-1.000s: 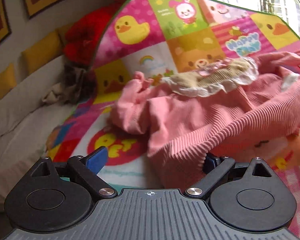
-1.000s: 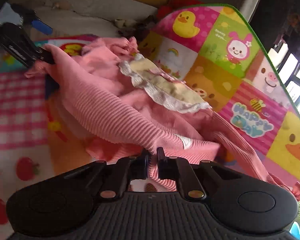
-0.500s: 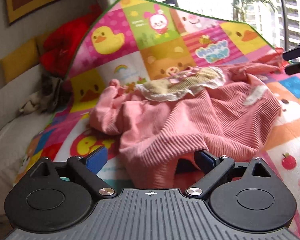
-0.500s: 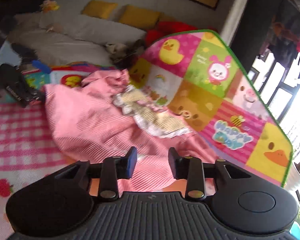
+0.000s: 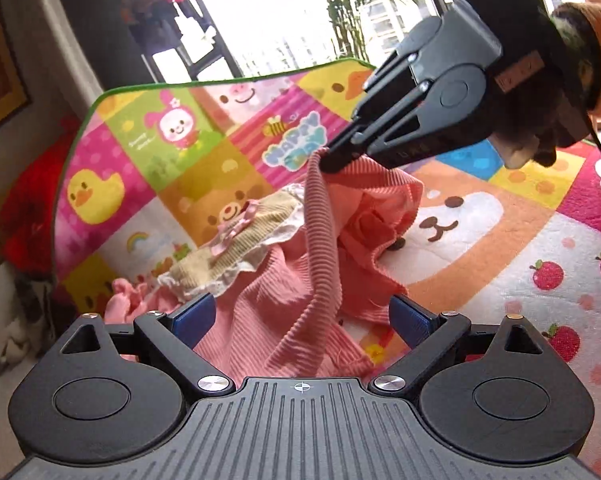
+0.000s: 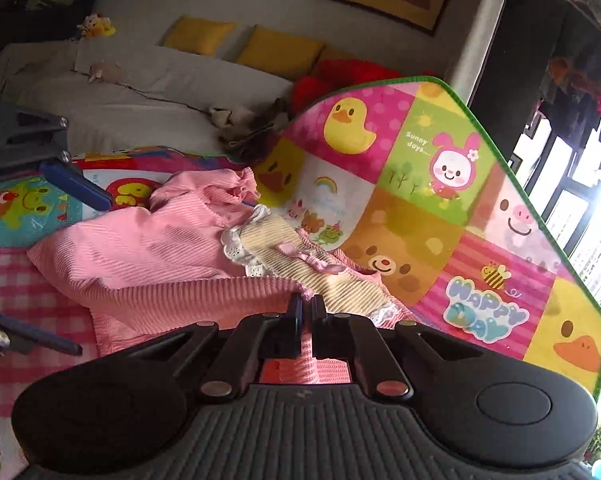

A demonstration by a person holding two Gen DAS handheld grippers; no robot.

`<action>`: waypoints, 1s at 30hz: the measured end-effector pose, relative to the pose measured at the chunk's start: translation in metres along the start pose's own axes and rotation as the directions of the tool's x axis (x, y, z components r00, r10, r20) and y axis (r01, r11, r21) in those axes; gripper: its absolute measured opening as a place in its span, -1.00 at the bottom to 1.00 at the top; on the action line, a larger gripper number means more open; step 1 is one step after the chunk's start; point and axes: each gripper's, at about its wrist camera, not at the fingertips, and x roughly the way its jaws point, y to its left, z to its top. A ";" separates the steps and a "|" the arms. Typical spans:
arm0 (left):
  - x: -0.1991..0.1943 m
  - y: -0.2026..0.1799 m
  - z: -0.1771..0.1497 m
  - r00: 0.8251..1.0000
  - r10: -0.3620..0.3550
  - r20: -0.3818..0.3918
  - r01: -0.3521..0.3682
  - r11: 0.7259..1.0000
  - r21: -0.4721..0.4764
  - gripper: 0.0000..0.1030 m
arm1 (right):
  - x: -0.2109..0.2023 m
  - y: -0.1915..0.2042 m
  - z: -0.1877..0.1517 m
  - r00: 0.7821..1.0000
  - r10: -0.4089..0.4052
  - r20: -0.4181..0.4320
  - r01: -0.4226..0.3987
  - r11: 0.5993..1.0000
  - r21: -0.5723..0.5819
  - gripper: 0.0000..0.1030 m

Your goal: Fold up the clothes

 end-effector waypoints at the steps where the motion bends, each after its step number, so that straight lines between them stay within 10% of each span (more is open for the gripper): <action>1: 0.011 -0.003 0.003 1.000 0.001 -0.010 -0.001 1.000 0.001 0.88 | -0.001 0.000 0.001 1.000 -0.001 0.002 0.001 1.000 -0.006 -0.93; 3: 0.031 -0.001 0.008 1.000 0.003 -0.031 -0.004 0.999 -0.034 0.75 | -0.008 0.001 -0.003 1.000 0.003 0.001 -0.003 1.000 -0.021 -0.92; 7: 0.056 0.033 0.016 0.997 -0.017 -0.070 0.003 0.980 -0.197 -0.59 | -0.040 0.020 -0.021 0.998 0.056 -0.005 -0.056 0.992 -0.112 -0.90; 12: 0.053 0.076 0.034 1.000 0.016 -0.020 -0.022 0.937 -0.347 -0.79 | -0.044 0.058 -0.037 0.969 0.236 -0.069 -0.243 0.961 -0.132 -0.75; 18: 0.032 0.087 0.048 0.998 0.048 0.030 -0.033 0.925 -0.379 -0.79 | 0.013 0.074 -0.037 0.954 0.271 -0.131 -0.278 0.960 -0.039 -0.06; 20: 0.027 0.085 0.047 0.998 0.047 0.029 -0.033 0.930 -0.366 -0.79 | 0.027 0.066 -0.041 0.953 0.257 -0.158 -0.260 0.966 0.004 -0.07; 23: 0.023 0.085 0.044 0.999 0.040 0.033 -0.025 0.930 -0.368 -0.79 | 0.029 0.045 -0.048 0.947 0.275 -0.169 -0.253 0.958 0.137 -0.85; 30: 0.028 0.092 0.039 0.999 0.021 0.035 -0.005 0.913 -0.407 -0.79 | -0.006 0.060 -0.053 0.906 0.363 -0.217 -0.358 0.932 0.063 -0.90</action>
